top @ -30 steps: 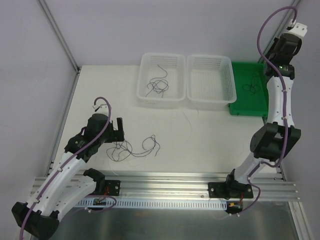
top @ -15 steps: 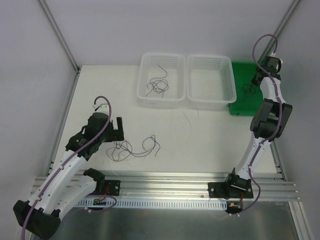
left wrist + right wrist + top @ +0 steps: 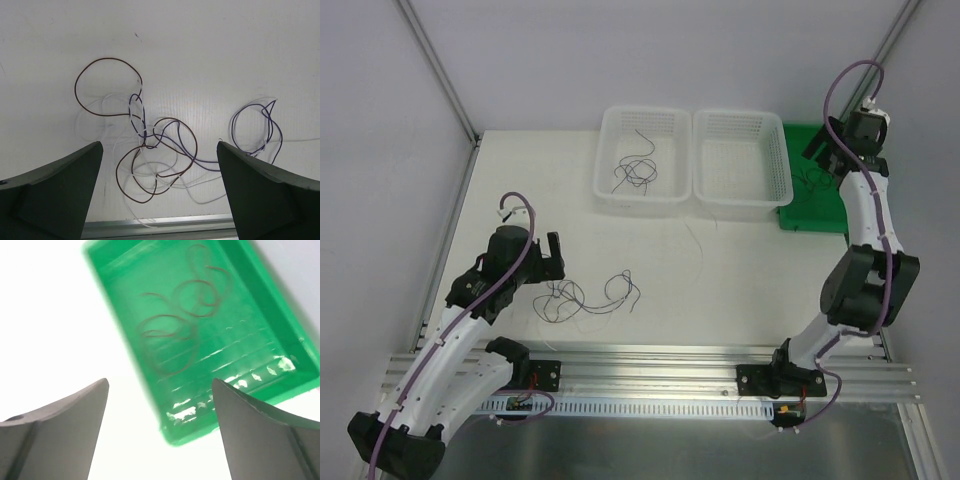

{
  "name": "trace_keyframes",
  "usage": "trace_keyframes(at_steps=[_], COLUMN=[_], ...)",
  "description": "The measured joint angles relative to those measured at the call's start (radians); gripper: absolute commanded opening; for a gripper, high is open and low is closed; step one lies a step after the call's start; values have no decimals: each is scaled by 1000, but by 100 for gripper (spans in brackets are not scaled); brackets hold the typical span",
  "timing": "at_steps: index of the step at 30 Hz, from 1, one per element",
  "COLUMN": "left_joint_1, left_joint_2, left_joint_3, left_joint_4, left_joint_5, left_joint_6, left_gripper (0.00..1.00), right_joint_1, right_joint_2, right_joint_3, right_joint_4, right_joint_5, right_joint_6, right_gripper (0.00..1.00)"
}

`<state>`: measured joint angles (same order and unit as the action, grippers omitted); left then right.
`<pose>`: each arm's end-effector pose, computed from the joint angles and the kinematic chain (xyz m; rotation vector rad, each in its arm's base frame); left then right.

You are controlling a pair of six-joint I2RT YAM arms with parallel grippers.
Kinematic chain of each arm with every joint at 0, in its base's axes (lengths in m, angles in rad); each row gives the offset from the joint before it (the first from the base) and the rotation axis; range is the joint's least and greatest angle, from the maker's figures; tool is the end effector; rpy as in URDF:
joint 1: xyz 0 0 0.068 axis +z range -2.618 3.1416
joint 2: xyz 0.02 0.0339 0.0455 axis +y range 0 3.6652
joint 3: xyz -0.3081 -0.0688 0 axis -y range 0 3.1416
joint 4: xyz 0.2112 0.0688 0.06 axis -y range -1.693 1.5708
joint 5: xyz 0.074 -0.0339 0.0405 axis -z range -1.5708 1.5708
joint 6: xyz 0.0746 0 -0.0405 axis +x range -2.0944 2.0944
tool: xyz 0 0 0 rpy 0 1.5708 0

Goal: Untangle the cables
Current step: Place the cable in the bin, then untie the cable.

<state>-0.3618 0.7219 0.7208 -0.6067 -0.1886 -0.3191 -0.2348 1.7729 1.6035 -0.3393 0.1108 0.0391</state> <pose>0.1180 -0.0297 0.2928 -0.0609 2.1713 -0.1851 0.4158 -0.1080 0.3667 0.3517 2.0547 -0.2345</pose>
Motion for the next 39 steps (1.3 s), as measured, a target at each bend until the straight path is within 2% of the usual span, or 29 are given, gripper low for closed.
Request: trace_keyframes(at_steps=[4, 8, 13, 18, 22, 29, 32, 39], left_joint_1=[11, 23, 30, 30, 30, 30, 30, 30], left_joint_2=[-11, -8, -5, 8, 8, 25, 36, 39], left_joint_3=[0, 0, 0, -3, -17, -23, -23, -23], left_joint_4=[2, 4, 5, 7, 8, 9, 10, 10], left_joint_5=[13, 31, 35, 34, 27, 20, 18, 1], left_joint_6=[0, 1, 1, 0, -2, -10, -11, -11], left_gripper=[99, 99, 99, 99, 99, 99, 99, 99], right_joint_1=[111, 301, 623, 920, 1057, 1155, 1189, 1220], right_joint_2=[-240, -436, -496, -422, -321, -51, 20, 115], right_joint_3=[-145, -301, -470, -527, -525, -382, -335, -277], right_joint_4=[11, 19, 7, -26, -10, -14, -16, -18], right_joint_5=[1, -39, -111, -127, -132, -132, -126, -90], right_joint_6=[25, 27, 29, 32, 34, 40, 41, 46], right_gripper=[94, 95, 94, 89, 79, 66, 54, 48])
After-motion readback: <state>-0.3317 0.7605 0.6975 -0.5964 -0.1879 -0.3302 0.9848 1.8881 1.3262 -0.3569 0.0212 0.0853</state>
